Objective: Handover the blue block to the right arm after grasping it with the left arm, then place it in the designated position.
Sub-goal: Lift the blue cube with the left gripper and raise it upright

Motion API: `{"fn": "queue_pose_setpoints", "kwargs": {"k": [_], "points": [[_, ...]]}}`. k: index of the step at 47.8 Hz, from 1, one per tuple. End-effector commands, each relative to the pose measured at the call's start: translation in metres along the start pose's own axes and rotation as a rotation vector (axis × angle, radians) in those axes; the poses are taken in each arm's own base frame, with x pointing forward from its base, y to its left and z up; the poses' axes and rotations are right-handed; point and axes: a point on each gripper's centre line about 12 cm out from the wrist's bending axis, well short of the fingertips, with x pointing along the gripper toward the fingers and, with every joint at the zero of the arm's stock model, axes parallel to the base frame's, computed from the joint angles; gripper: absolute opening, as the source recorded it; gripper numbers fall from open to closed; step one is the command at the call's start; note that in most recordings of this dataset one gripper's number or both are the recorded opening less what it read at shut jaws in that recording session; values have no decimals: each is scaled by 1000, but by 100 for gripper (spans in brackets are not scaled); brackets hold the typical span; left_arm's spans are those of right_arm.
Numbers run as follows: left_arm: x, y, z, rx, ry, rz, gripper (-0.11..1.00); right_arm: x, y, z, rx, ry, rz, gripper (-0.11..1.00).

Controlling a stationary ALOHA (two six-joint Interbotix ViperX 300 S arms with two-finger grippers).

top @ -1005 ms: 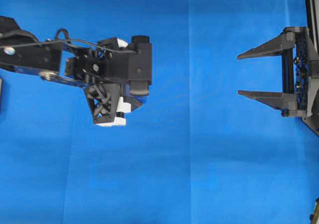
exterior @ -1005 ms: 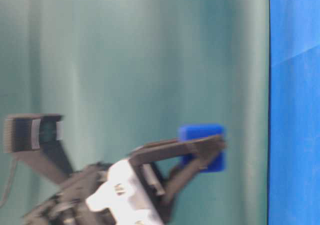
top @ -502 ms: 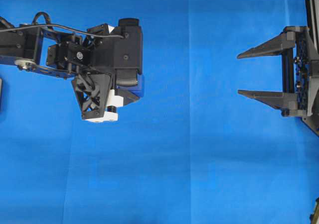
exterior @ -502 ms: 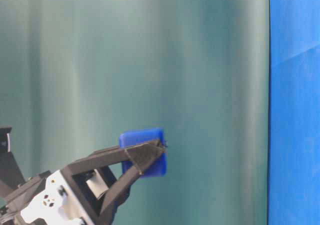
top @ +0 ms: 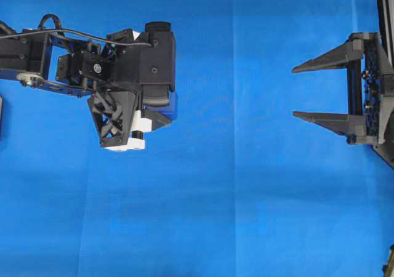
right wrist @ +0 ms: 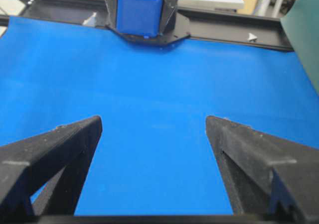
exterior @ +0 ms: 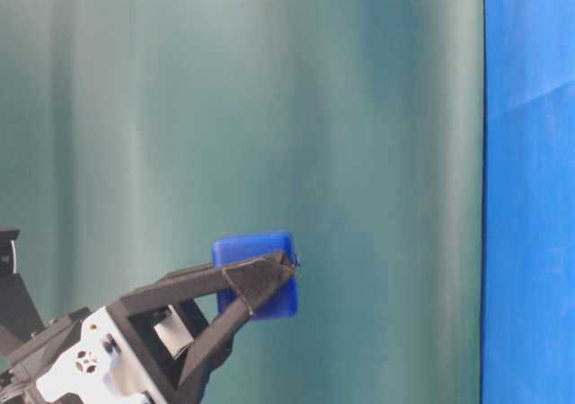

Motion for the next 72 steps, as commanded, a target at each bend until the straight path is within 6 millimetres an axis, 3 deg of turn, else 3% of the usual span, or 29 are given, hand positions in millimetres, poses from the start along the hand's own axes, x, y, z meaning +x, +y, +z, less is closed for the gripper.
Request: {"fn": "queue_pose_setpoints", "kwargs": {"k": [1, 57, 72], "points": [[-15, -1, 11, 3, -54, -3, 49, 3, 0, 12, 5, -32, -1, 98], [-16, -1, 11, 4, -64, -3, 49, 3, 0, 12, 5, -34, -1, 98], [-34, -3, 3, 16, -303, -18, 49, 3, 0, 12, 5, -35, -1, 98]]}}
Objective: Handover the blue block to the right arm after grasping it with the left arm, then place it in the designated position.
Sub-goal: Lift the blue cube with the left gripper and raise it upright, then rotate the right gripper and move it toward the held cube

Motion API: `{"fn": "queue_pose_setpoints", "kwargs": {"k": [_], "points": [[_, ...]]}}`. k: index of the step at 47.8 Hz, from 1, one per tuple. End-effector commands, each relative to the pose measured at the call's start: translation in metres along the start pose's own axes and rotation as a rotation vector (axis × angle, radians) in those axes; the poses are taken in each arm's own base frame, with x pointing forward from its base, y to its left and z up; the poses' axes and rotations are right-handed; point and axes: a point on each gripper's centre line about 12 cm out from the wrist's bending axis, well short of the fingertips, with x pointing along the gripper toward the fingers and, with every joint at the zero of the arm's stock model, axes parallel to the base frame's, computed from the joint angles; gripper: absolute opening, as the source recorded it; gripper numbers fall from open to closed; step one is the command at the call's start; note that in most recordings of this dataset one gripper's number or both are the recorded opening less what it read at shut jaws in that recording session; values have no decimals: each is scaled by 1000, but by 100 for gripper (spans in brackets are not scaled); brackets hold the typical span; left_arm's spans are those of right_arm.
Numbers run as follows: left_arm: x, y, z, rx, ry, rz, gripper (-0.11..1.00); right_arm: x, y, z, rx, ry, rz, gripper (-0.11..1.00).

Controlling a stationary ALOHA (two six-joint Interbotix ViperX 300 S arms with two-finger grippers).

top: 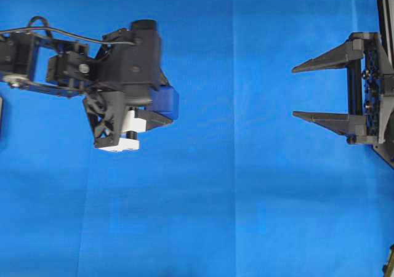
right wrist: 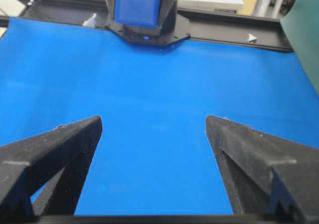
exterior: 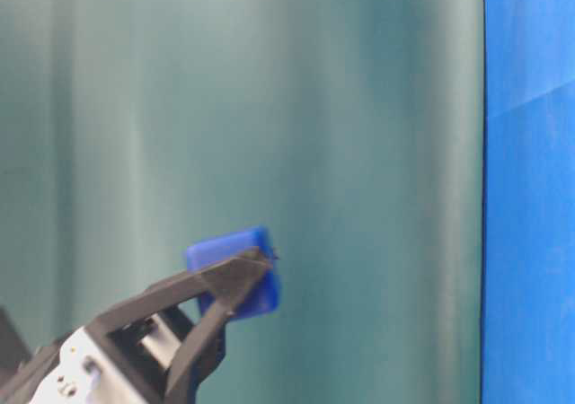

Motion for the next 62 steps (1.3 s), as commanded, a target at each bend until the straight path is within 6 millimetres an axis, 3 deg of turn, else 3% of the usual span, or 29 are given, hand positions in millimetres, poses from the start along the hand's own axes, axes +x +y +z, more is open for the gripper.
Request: {"fn": "queue_pose_setpoints", "kwargs": {"k": [1, 14, 24, 50, 62], "points": [[-21, -2, 11, 5, -140, -7, 49, 3, 0, 12, 3, -35, -1, 98], [-40, -3, -8, 7, -398, -22, 49, 3, 0, 13, 2, -40, 0, 98], [-44, -3, -26, 8, -520, -27, 49, 3, 0, 14, 3, -51, 0, 98], [-44, -3, -28, 8, -555, -29, 49, 7, 0, 13, -6, -46, 1, 98], [-44, -3, -27, 5, -564, -30, 49, 14, 9, 33, -171, -64, 44, 98]]}}
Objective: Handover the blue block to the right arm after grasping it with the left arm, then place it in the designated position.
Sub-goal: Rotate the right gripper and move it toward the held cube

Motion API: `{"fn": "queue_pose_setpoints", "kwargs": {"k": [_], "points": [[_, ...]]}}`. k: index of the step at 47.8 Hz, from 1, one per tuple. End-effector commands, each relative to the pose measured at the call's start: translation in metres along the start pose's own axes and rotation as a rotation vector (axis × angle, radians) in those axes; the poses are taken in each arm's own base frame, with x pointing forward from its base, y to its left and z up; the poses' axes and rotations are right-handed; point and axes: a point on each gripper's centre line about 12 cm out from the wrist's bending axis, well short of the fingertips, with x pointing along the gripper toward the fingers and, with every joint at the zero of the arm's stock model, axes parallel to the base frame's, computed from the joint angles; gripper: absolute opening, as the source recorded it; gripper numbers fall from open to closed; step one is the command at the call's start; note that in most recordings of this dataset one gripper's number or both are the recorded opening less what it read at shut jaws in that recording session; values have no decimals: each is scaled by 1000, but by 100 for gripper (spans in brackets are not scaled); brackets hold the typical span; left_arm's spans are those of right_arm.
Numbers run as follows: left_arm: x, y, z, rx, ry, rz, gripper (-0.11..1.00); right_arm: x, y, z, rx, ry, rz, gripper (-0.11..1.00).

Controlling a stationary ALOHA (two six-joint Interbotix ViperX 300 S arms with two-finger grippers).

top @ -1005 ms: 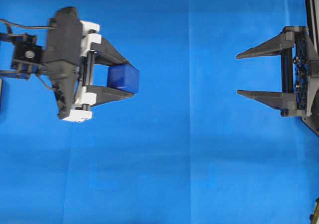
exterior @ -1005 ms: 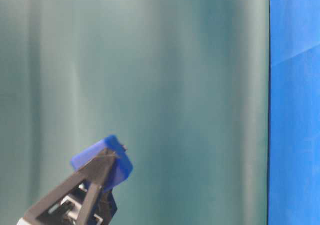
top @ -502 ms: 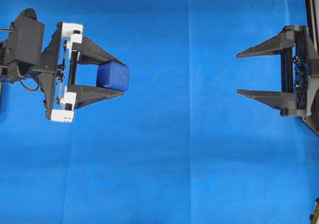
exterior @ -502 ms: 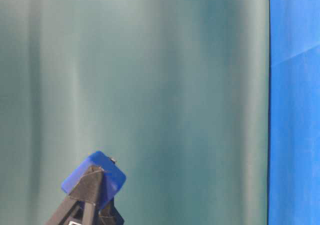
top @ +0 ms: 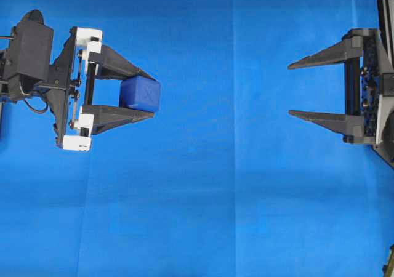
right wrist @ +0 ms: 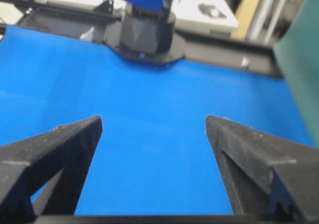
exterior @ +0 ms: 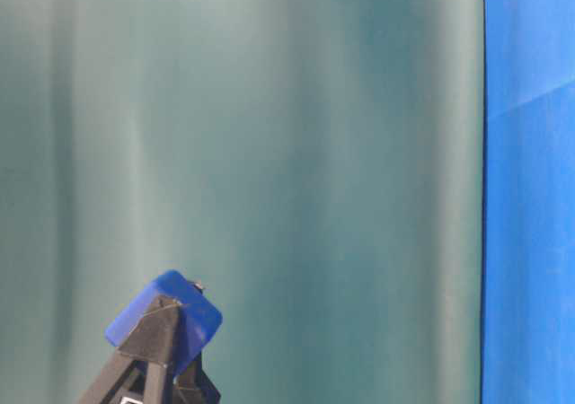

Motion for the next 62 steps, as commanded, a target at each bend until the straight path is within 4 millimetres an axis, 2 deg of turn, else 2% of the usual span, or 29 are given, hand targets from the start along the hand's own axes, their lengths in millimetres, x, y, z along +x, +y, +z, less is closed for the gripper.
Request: {"fn": "queue_pose_setpoints", "kwargs": {"k": [1, 16, 23, 34, 46, 62], "points": [[-2, -1, 11, 0, -41, -4, 49, 6, 4, 17, -86, -17, 28, 98], [-4, -3, 11, -10, -44, -9, 49, 14, 2, 30, -446, 100, 46, 98], [-5, -3, 12, -10, -49, -9, 49, 11, 1, 39, -618, 76, 48, 98], [-5, -4, 12, -9, -49, -14, 49, 11, 8, 38, -893, 58, 88, 98], [-5, -5, 13, -11, -50, -16, 49, 12, 12, 40, -1054, 24, 111, 98], [-5, -6, 13, -12, -50, -19, 49, 11, 14, 42, -1125, 0, 118, 98]]}}
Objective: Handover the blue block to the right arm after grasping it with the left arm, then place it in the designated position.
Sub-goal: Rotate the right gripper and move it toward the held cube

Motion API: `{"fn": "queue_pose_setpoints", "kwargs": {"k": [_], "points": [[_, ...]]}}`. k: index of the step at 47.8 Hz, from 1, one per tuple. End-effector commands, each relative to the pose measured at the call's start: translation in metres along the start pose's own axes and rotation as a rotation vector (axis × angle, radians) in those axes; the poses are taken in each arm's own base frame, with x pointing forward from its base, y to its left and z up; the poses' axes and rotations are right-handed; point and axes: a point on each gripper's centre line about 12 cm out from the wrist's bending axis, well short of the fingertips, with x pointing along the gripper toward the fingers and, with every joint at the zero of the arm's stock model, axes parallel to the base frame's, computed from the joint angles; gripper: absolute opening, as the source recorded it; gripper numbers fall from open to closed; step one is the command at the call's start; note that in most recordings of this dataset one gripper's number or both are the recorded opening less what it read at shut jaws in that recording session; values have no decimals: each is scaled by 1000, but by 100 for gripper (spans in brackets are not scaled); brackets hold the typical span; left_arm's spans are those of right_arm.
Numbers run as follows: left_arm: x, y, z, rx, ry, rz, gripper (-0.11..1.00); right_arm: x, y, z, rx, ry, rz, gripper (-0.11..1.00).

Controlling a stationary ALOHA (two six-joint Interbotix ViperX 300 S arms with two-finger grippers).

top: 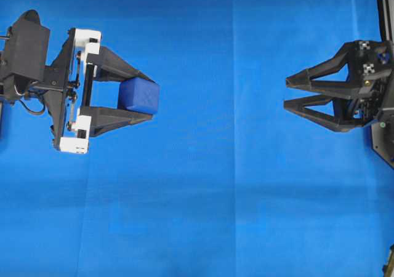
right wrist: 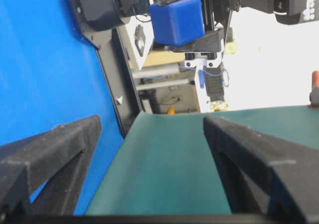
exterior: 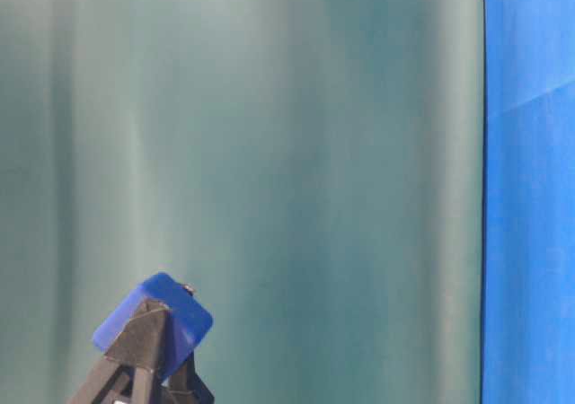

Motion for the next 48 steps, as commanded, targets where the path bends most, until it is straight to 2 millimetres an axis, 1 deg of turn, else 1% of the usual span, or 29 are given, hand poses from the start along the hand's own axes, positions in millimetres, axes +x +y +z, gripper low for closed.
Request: {"fn": "queue_pose_setpoints", "kwargs": {"k": [1, 48], "points": [[-2, -2, 10, 0, -37, -6, 49, -1, -12, 6, -17, -21, -31, 98], [-2, -3, 10, -2, -37, -9, 49, -2, -15, 8, -27, -27, -42, 98]]}}
